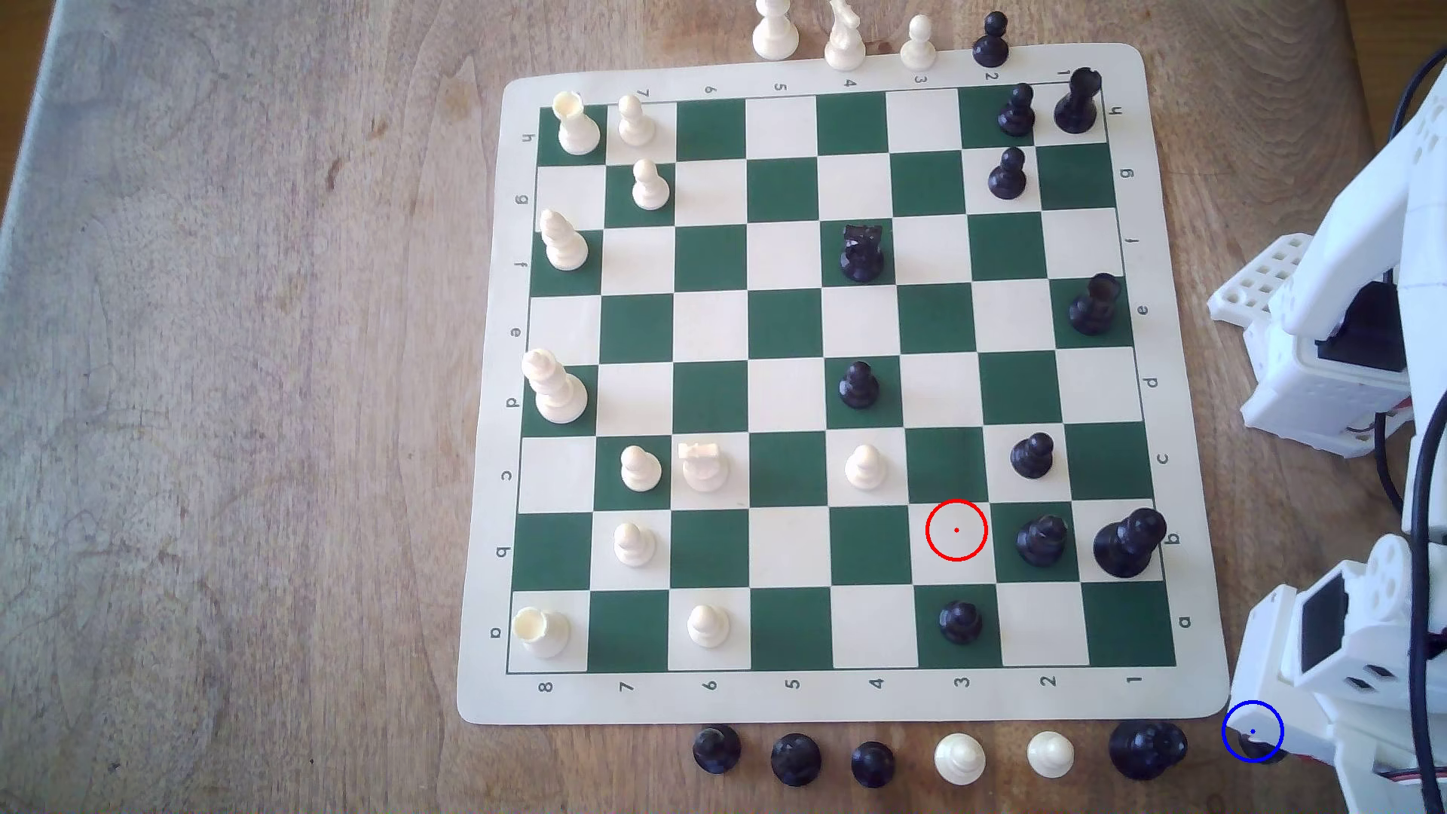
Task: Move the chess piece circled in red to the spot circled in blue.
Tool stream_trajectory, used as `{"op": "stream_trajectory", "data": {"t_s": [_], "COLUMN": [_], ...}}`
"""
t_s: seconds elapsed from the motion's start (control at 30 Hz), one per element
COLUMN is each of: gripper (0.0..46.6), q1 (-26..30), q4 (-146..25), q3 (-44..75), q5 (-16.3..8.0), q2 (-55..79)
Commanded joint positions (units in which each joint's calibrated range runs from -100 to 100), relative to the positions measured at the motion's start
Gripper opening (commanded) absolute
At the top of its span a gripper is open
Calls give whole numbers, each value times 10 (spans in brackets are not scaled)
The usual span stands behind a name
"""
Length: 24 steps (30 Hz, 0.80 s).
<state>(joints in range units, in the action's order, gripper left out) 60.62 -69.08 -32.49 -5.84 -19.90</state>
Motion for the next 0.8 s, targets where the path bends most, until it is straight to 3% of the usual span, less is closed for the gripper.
{"op": "stream_trajectory", "data": {"t_s": [0.0,0.77], "gripper": [4,4], "q1": [7,26], "q4": [27,72], "q3": [-4,-49], "q5": [0,-5], "q2": [3,72]}}
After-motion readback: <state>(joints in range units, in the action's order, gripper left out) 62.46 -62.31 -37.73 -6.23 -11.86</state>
